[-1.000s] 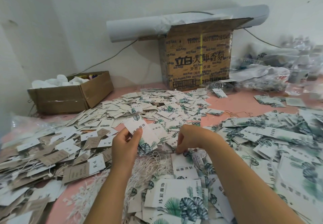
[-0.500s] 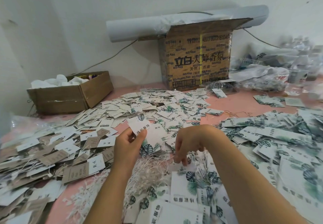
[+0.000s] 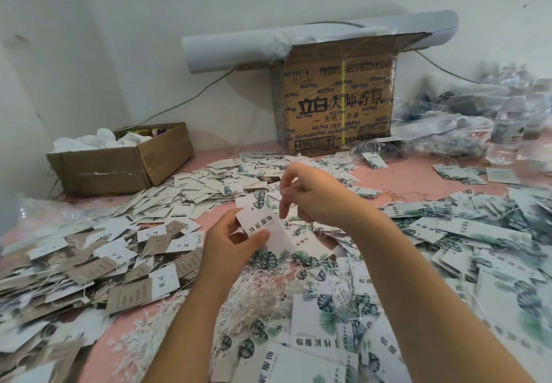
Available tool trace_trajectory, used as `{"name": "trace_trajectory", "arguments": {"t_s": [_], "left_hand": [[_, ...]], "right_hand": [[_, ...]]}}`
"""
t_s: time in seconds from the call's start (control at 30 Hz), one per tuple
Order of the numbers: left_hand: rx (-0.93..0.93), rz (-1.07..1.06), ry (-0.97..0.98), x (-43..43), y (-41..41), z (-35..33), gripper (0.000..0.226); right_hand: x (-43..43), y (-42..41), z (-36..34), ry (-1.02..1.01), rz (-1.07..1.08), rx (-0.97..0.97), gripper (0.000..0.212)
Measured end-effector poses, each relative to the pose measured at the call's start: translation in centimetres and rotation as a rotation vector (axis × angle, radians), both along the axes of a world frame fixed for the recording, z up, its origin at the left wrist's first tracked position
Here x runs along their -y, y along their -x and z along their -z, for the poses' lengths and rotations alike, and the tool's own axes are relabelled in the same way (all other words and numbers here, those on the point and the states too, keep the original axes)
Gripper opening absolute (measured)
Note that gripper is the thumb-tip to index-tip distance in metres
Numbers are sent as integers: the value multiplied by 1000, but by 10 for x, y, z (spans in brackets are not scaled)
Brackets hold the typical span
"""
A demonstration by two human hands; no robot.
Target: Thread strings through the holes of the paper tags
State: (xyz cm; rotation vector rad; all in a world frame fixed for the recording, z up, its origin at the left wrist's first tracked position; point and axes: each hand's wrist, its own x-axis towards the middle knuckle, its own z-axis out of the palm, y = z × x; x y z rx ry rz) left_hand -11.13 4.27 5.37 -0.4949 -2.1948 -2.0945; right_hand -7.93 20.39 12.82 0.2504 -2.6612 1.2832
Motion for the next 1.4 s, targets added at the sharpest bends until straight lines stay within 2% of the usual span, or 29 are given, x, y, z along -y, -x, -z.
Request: {"name": "trace_trajectory", "arguments": {"t_s": [0.13, 0.27, 0.47, 0.63, 0.73, 0.93, 1.07, 1.17, 1.4], "left_hand": [[-23, -9, -25, -1, -6, -7, 20], [-70, -18, 0, -3, -10, -17, 31], [-128, -8, 11, -6, -15, -28, 39], [-107, 5, 10, -5, -17, -29, 26], [-95, -6, 3, -4, -16, -29, 13], [-104, -10, -1, -4, -16, -31, 16], [-117, -7, 8, -3, -17, -33, 24], [-139, -9, 0, -2, -16, -33, 18], [-180, 2, 5, -2, -14, -33, 18]], "right_hand": [[3, 0, 0, -42, -15, -106, 19], [8, 4, 2, -105, 41, -218, 18], [10, 4, 3, -120, 76, -259, 12], [9, 1, 0, -142, 76, -372, 18], [9, -1, -1, -59, 54, -320, 17], [9, 0, -2, -11, 63, -161, 19], [7, -2, -2, 84, 13, -230, 13], [7, -2, -3, 156, -1, -284, 6], [9, -2, -2, 176, 13, -295, 8]]}}
